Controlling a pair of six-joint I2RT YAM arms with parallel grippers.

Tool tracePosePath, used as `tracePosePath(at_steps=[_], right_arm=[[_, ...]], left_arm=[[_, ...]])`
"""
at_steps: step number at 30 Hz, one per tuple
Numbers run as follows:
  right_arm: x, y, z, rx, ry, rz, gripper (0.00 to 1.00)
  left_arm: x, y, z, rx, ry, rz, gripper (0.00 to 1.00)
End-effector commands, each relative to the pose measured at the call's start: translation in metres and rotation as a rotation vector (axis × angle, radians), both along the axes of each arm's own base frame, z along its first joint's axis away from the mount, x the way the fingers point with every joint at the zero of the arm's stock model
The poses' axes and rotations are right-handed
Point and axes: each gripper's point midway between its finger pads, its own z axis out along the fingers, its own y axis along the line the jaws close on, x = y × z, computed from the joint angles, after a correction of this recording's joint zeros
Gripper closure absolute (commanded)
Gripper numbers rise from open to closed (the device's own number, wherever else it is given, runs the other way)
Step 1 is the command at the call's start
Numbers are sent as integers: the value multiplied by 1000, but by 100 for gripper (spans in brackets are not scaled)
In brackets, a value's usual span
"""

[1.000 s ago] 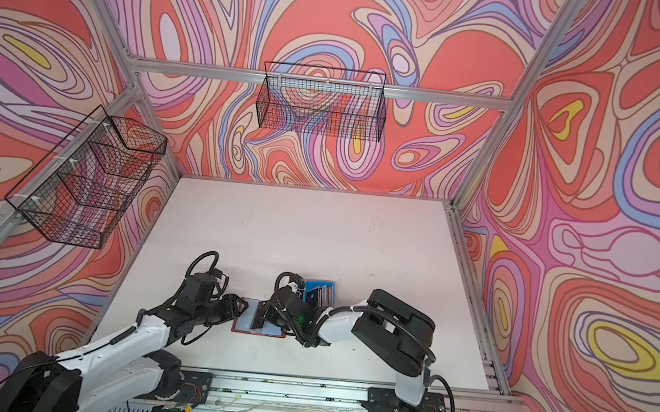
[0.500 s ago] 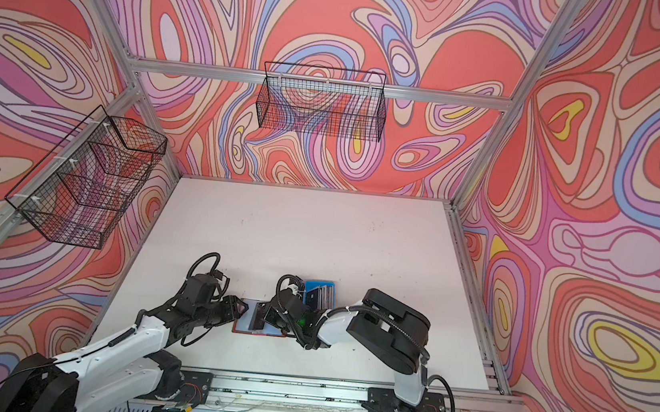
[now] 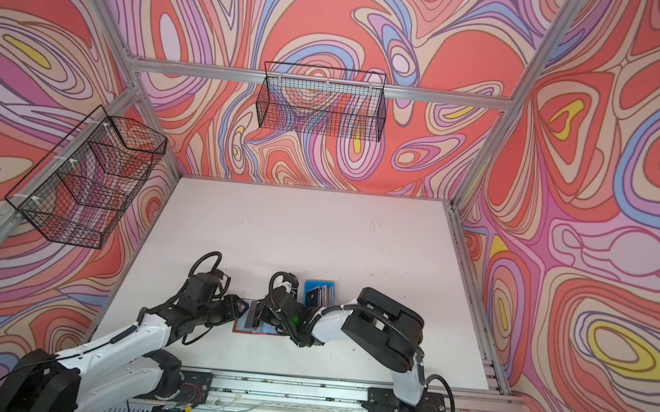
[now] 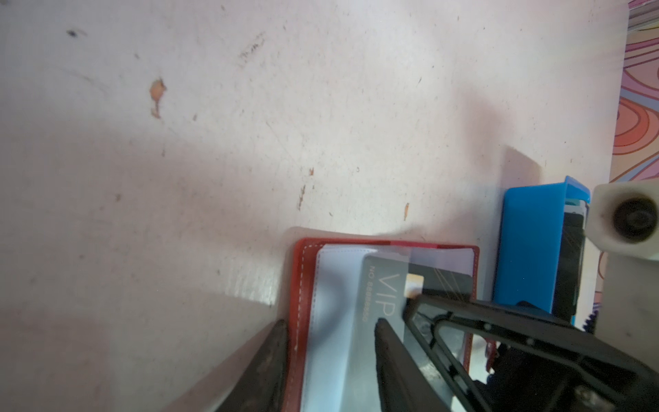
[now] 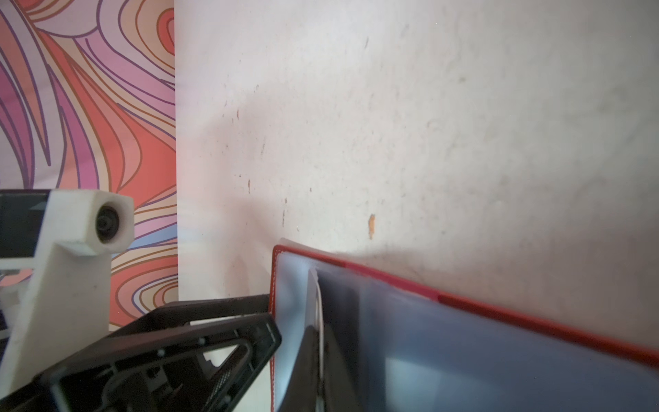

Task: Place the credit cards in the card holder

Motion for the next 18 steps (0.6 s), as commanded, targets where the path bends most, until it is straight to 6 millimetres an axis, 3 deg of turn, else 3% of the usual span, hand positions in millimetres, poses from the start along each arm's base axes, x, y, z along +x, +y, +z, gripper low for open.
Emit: tracePosePath(at_steps=[1,11,12,15,18], right_arm=[[-29,-23,-51,-166,100,56,100],[-32,-19,-68,-203,108,96,100],[-30,-19,-68,-220,102,97,96],[-23,-29,-59,-280,68,59,68],[-12,-41,-38,-339,6,20,58]], left_arm=[[-37,11,-34,61,178,0,57],[-40,5,-32,40,180,-19,58],[-40,6,-33,43,182,-17,58],[-42,8,-34,45,183,-7,58],[-41,9,-33,46,174,-2,58]])
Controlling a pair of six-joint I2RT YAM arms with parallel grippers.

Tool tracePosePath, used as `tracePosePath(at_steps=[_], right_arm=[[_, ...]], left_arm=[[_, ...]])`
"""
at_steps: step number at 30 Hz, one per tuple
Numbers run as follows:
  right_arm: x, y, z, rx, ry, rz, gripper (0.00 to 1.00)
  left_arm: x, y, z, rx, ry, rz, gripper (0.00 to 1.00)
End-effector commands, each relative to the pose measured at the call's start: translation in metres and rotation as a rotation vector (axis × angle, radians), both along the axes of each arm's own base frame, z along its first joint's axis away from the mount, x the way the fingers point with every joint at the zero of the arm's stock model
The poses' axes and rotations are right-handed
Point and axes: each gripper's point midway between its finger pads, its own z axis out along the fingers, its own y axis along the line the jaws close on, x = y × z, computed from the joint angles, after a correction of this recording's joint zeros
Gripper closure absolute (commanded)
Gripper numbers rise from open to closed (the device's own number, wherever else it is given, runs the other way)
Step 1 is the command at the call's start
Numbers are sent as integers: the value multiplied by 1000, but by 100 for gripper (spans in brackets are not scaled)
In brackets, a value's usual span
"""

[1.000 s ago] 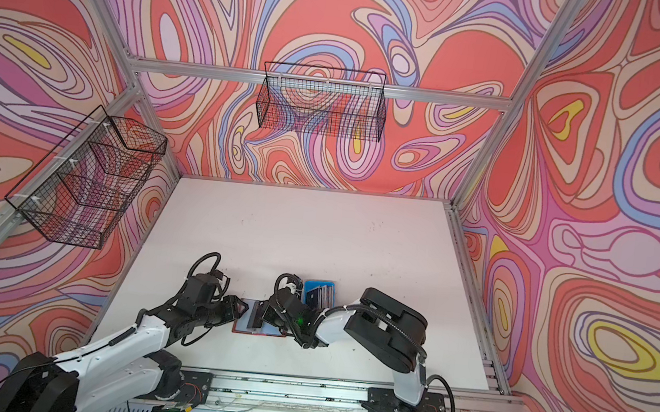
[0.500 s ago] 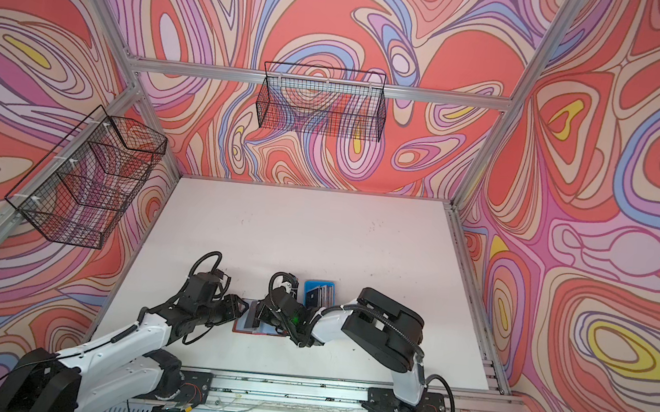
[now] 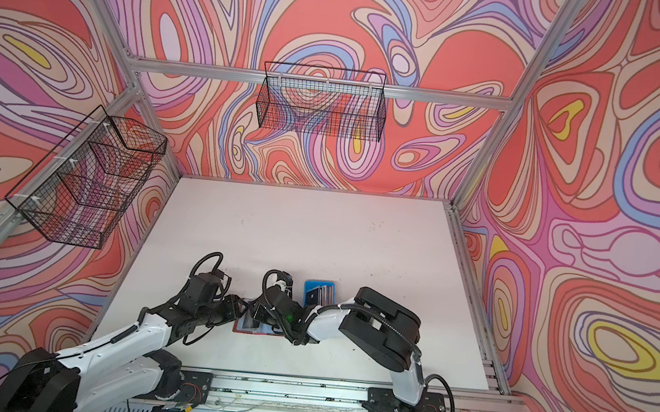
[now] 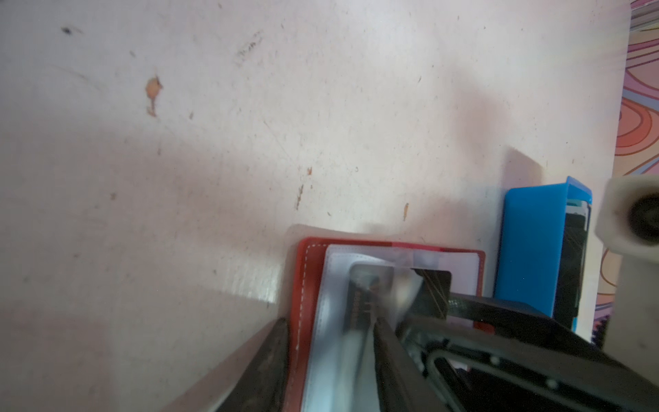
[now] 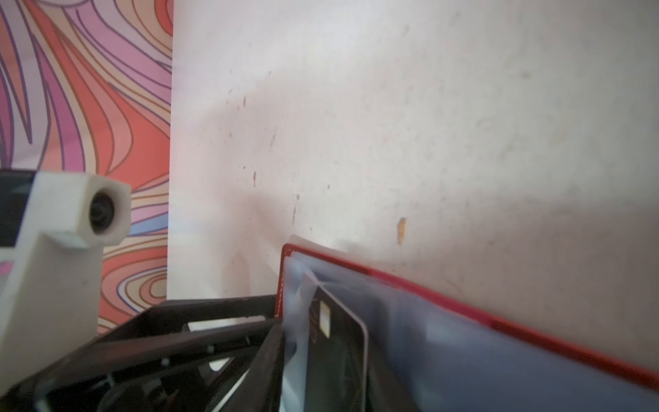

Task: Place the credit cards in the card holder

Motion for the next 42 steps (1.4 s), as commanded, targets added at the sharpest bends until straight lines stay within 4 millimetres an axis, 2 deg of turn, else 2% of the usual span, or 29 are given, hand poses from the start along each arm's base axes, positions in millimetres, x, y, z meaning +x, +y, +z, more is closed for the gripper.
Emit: tracePosePath(at_steps=[1,8,15,16,19,22,23,26,34,36,40,42], right_arm=[[-10,-49,-35,-284,23,-24,57],[2,-59,7,-327,-68,-59,50],[1,-71,10,-361,-69,-79,46],[-1,-69,20,-322,-74,-80,46],[-11,-57,24,-257,-60,-54,47],[-18,-43,22,-230,-40,-28,51],[-18,-43,7,-254,-22,-28,52],[-18,-40,-3,-252,-2,-37,53],[-20,-40,-7,-244,8,-56,53],[-21,-34,-8,-226,14,-40,53],[-24,-8,-6,-181,15,31,67],[-27,1,-5,-176,14,50,68]], left_arm=[[-40,10,-34,44,177,-5,57],[-40,7,-33,28,174,-16,57],[-38,-1,-26,-9,146,-44,58],[-36,-1,-25,-9,140,-42,58],[-30,1,-20,11,111,-38,58],[-22,-1,-15,18,91,-47,58],[-20,-2,-15,15,88,-49,58],[-19,-8,-16,-11,99,-62,59],[-24,-10,-18,0,94,-72,60],[-26,-13,-17,-7,93,-82,60],[-33,-24,-13,-34,93,-120,60],[-36,-24,-12,-35,90,-117,60]])
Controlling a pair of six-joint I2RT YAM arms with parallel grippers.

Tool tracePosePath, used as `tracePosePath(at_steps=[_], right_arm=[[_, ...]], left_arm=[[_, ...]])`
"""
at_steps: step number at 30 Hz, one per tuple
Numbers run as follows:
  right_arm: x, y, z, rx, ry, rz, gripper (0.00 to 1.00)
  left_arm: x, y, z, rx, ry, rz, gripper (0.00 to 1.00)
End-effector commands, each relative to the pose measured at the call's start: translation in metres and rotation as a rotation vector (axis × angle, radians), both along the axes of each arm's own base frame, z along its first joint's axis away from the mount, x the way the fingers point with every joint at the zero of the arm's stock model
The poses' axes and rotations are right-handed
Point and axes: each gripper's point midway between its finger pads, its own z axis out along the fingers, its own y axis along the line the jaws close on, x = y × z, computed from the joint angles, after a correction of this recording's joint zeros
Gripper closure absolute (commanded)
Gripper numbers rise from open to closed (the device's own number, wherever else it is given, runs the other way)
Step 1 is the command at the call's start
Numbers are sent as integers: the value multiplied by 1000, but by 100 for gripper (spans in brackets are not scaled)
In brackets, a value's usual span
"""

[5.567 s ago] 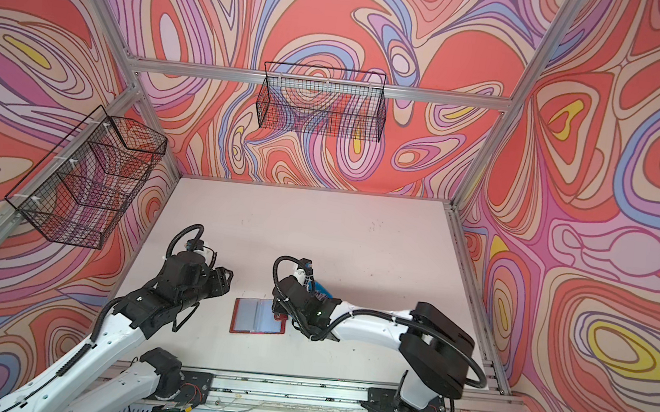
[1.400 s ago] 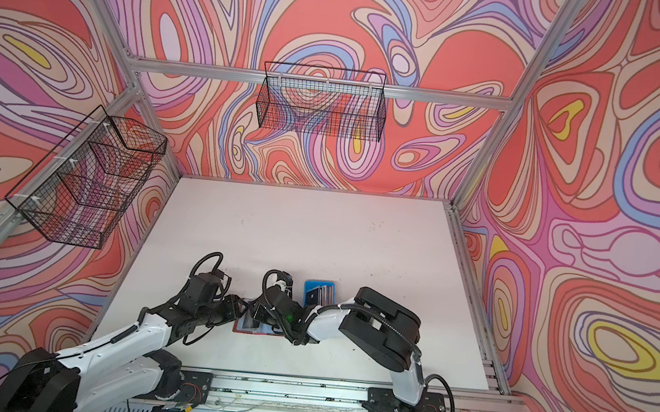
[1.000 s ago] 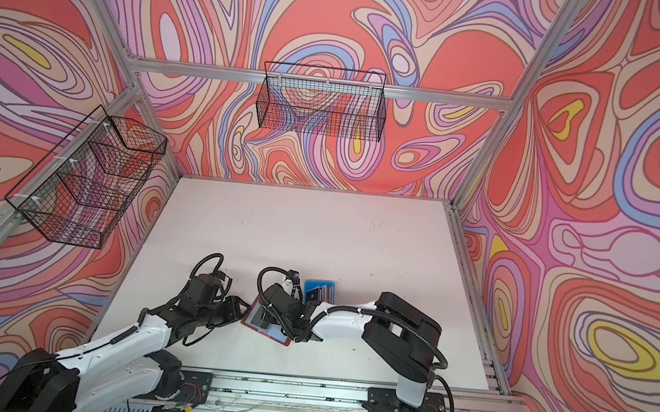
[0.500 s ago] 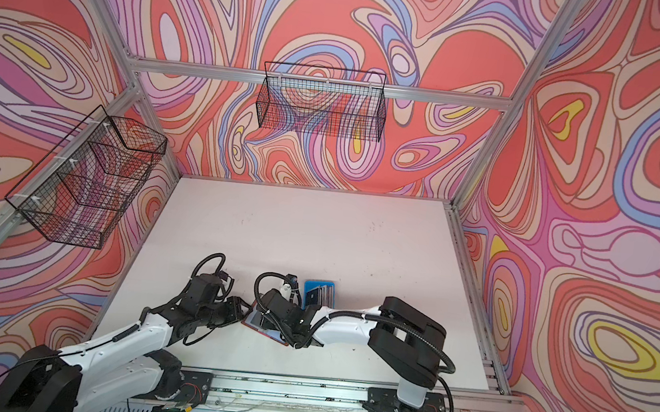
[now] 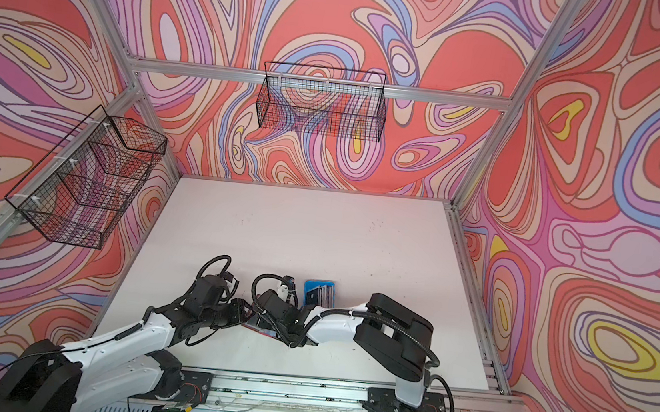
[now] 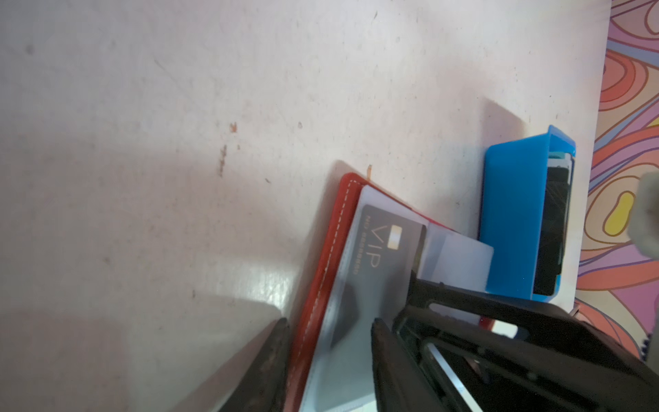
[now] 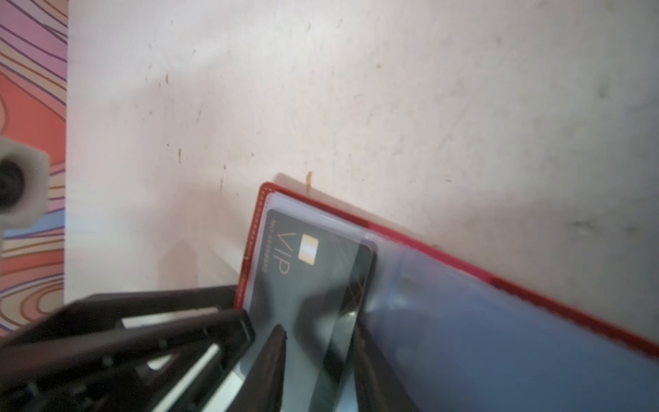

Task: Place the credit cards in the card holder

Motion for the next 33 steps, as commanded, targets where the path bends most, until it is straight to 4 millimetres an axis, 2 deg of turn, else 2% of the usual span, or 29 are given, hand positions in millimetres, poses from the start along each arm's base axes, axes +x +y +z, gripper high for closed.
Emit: tracePosePath(at_steps=[1,5,9,13,17,26,33], right_arm=[[-14,27,-1,45,25,71,69],[-14,29,2,61,15,72,74],[-13,23,5,51,-2,63,73],[-4,0,24,-16,-87,30,63],[3,-31,37,-117,-160,-12,61],[1,-68,17,-279,-154,-40,62],[5,-69,28,-319,-182,-41,64]], left_arm=[[-24,2,-14,8,89,-7,60],[-30,4,-10,-13,83,8,60],[-28,19,-6,41,57,65,58],[-25,33,0,111,36,111,57],[-17,32,14,122,8,107,57],[-7,26,21,127,-2,94,57],[-6,27,14,147,20,92,57]])
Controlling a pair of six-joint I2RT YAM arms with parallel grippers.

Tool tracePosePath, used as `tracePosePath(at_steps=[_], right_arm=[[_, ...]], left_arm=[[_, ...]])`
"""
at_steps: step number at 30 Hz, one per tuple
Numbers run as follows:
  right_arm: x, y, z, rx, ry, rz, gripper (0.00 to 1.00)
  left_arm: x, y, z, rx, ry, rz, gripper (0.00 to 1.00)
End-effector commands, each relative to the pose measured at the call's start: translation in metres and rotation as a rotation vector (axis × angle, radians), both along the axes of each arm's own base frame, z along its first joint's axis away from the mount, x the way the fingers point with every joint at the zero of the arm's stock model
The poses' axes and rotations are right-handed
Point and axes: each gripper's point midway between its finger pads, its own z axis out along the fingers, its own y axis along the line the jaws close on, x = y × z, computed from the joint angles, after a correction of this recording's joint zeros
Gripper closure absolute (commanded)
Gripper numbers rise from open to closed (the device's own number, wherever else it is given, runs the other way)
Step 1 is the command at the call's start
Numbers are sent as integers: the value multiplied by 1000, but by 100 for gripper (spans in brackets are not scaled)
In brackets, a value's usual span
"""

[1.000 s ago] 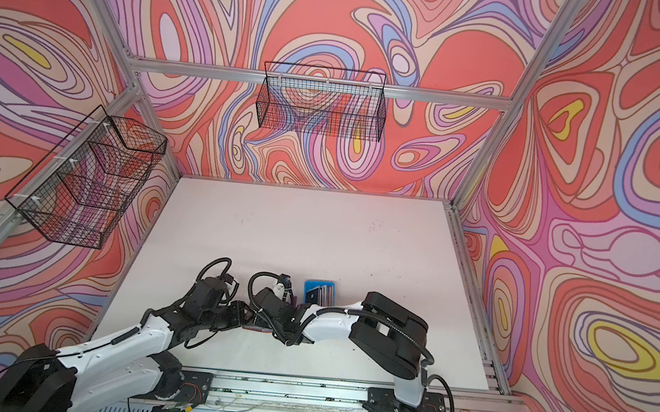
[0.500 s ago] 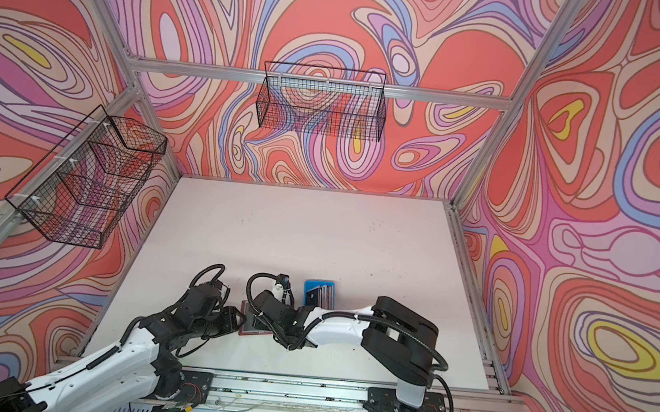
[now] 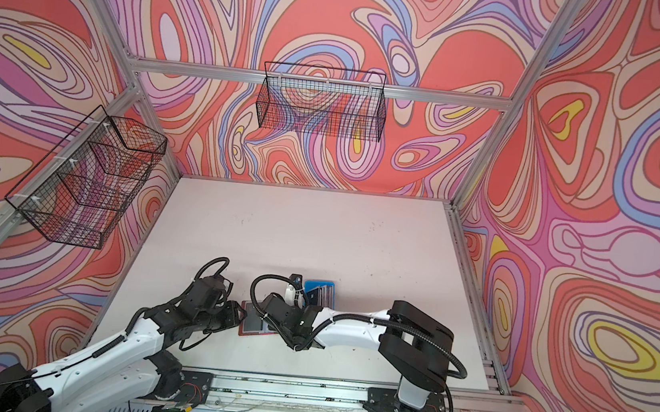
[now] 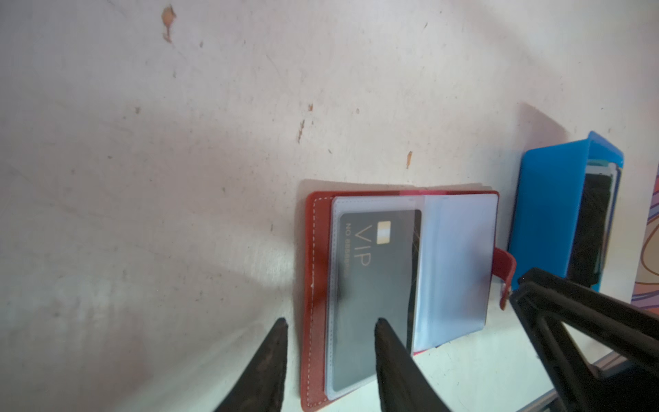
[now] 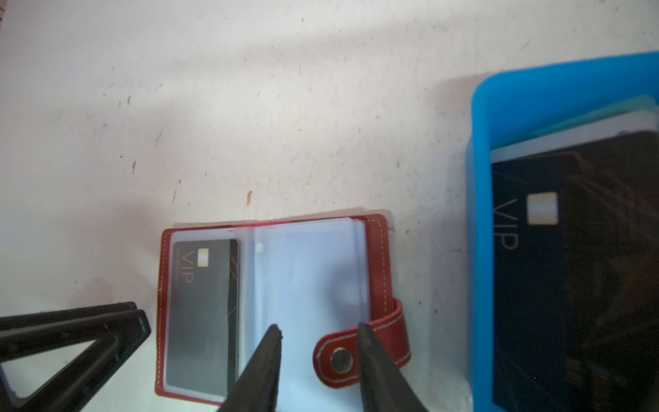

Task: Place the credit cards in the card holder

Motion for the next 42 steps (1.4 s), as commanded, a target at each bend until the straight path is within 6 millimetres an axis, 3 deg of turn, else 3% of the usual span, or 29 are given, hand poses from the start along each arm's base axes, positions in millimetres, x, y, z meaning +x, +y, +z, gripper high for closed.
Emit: tracePosePath(at_steps=[1,5,7,8,11,15,24,42], right_arm=[[3,-2,11,-49,-37,-1,63],[-15,24,26,-38,-67,79,62],[-25,35,20,-24,-43,106,63],[-29,37,4,-47,-17,119,63],[-29,31,-19,-119,9,105,63],[-16,17,-31,-148,9,61,65],[1,1,-24,-145,-15,7,66],[0,-12,-28,-136,2,-17,67]], left_arm=[[6,1,5,23,-21,0,57],[6,5,3,37,-21,11,57],[7,6,3,35,-23,15,57],[7,7,3,34,-23,18,57],[5,7,3,25,-27,20,57],[4,6,5,10,-32,18,57],[3,5,2,6,-26,15,57],[4,3,-3,-4,-11,15,57]])
